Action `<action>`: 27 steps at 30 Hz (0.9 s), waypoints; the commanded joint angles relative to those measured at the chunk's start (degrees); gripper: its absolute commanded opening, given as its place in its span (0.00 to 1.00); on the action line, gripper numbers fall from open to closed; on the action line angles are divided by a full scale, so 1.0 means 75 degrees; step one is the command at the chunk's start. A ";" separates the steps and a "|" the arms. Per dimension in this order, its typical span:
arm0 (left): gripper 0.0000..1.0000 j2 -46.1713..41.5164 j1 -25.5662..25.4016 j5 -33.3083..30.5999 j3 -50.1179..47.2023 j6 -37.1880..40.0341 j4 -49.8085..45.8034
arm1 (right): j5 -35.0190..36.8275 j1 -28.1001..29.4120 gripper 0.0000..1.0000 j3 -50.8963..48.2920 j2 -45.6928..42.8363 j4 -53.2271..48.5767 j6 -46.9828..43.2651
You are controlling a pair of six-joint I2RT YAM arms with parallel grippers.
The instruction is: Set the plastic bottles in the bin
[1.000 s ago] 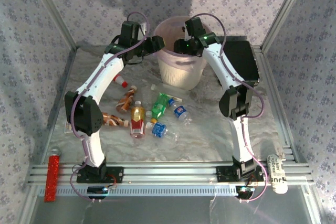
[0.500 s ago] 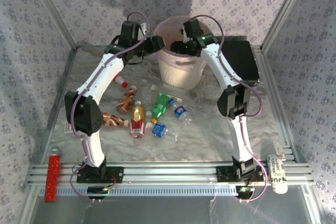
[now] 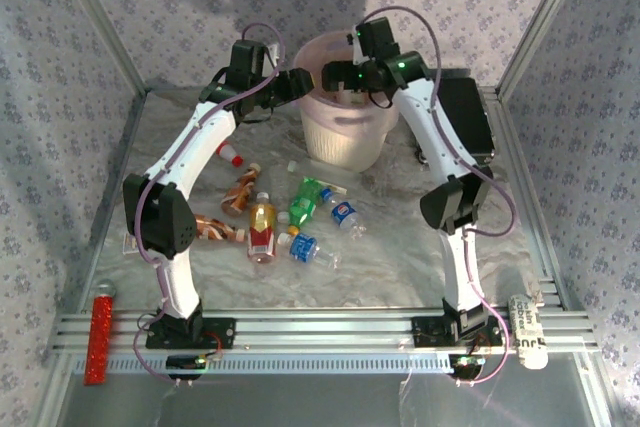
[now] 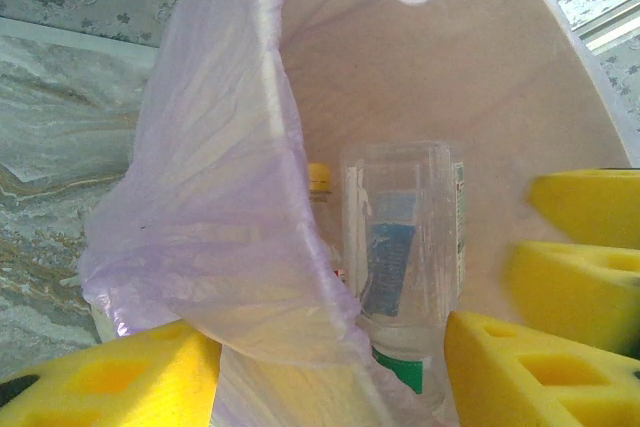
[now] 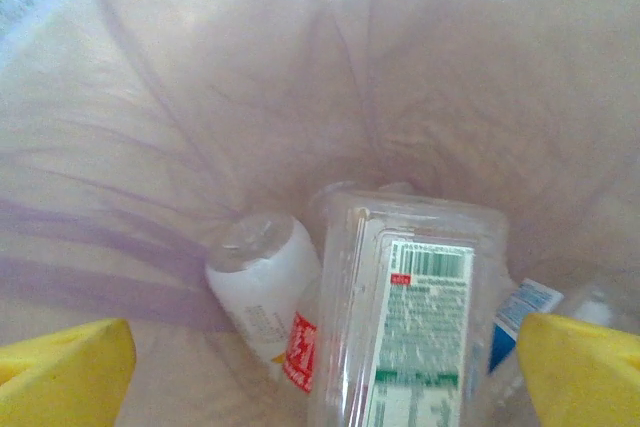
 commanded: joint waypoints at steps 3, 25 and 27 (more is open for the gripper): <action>0.61 0.0199 -0.0024 -0.0149 -0.0008 0.0152 -0.0763 | 0.0391 0.0162 0.99 0.0053 -0.1475 -0.0095 -0.0396; 0.61 0.0241 -0.0002 -0.0274 0.0019 0.0202 -0.0783 | 0.1945 0.1965 0.96 -0.7639 -0.7799 0.0425 0.0139; 0.61 0.0257 -0.0006 -0.0266 0.0045 0.0208 -0.0800 | 0.1911 0.2081 0.95 -0.8178 -0.7974 0.0440 0.0338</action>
